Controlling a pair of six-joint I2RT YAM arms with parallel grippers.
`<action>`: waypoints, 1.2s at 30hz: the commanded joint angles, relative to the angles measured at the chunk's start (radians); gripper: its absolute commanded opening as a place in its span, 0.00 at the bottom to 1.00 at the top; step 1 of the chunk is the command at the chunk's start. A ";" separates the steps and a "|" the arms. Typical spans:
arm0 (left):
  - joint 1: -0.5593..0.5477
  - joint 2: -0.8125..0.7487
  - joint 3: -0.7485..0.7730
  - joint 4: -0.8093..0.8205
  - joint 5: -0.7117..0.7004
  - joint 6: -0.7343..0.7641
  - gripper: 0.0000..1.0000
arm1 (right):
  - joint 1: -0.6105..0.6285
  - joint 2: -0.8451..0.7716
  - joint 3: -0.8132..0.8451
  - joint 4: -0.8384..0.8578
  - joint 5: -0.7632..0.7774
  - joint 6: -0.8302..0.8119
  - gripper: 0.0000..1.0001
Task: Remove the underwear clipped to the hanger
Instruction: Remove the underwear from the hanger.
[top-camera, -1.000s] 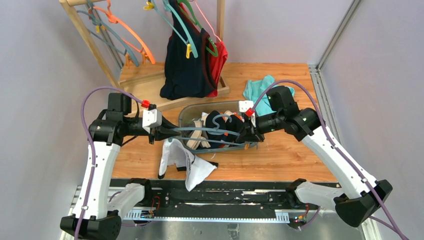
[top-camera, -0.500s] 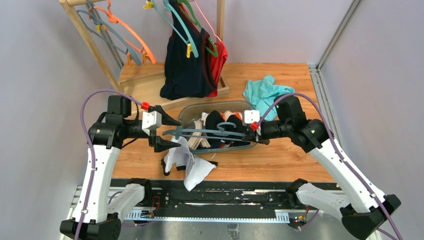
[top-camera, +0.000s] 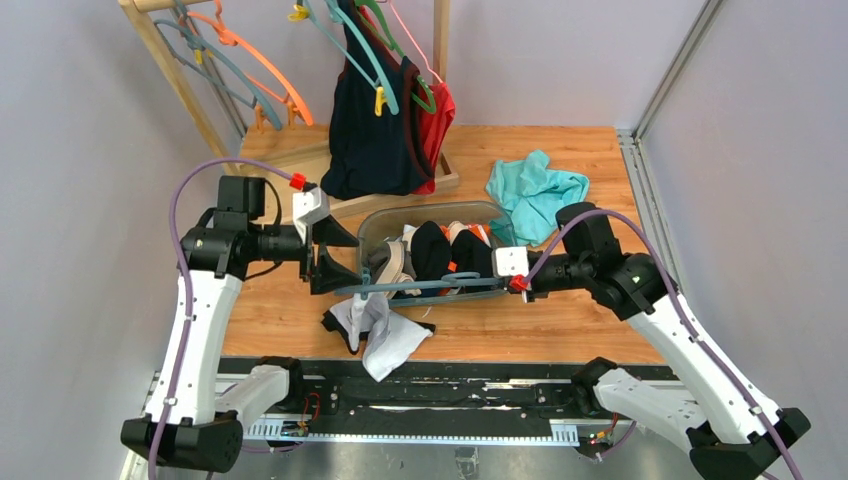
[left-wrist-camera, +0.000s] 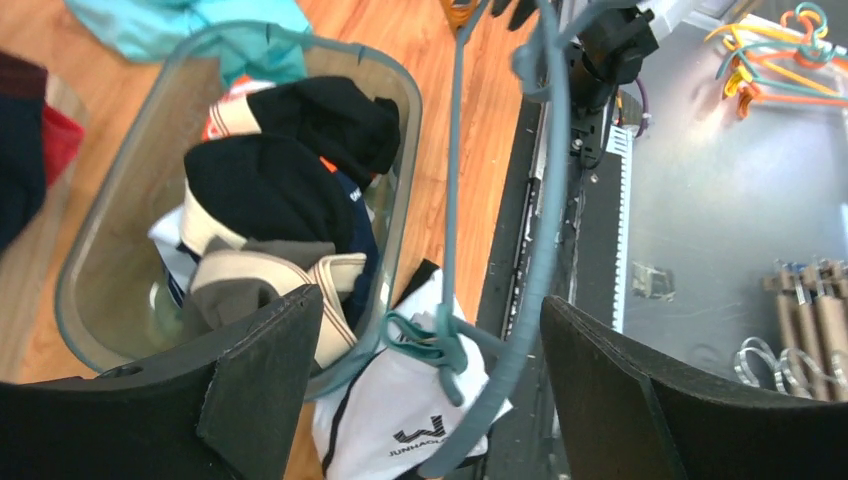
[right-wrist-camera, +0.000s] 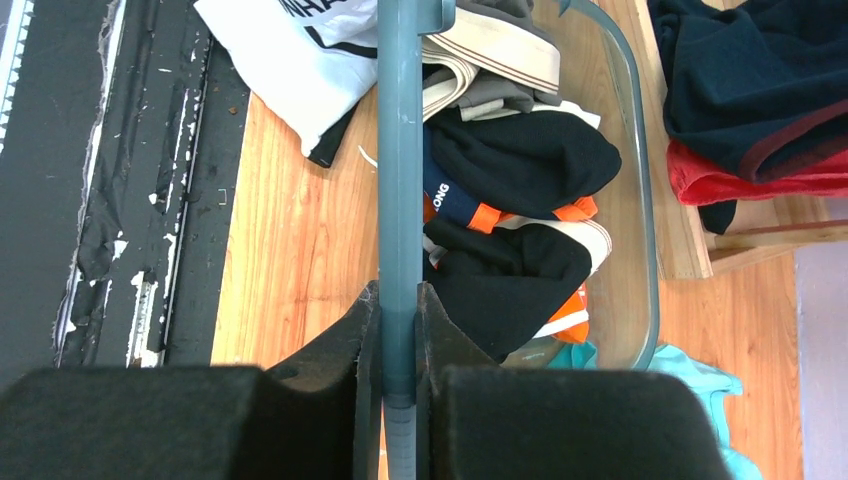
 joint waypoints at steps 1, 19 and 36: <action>0.000 0.049 0.034 0.005 -0.080 -0.203 0.83 | -0.004 -0.027 0.026 -0.027 -0.064 -0.043 0.00; -0.040 0.131 -0.050 0.008 -0.138 -0.369 0.84 | 0.012 0.011 0.077 -0.022 -0.028 -0.010 0.01; -0.073 0.146 -0.075 0.008 -0.148 -0.362 0.43 | 0.023 0.027 0.068 0.004 -0.009 0.002 0.01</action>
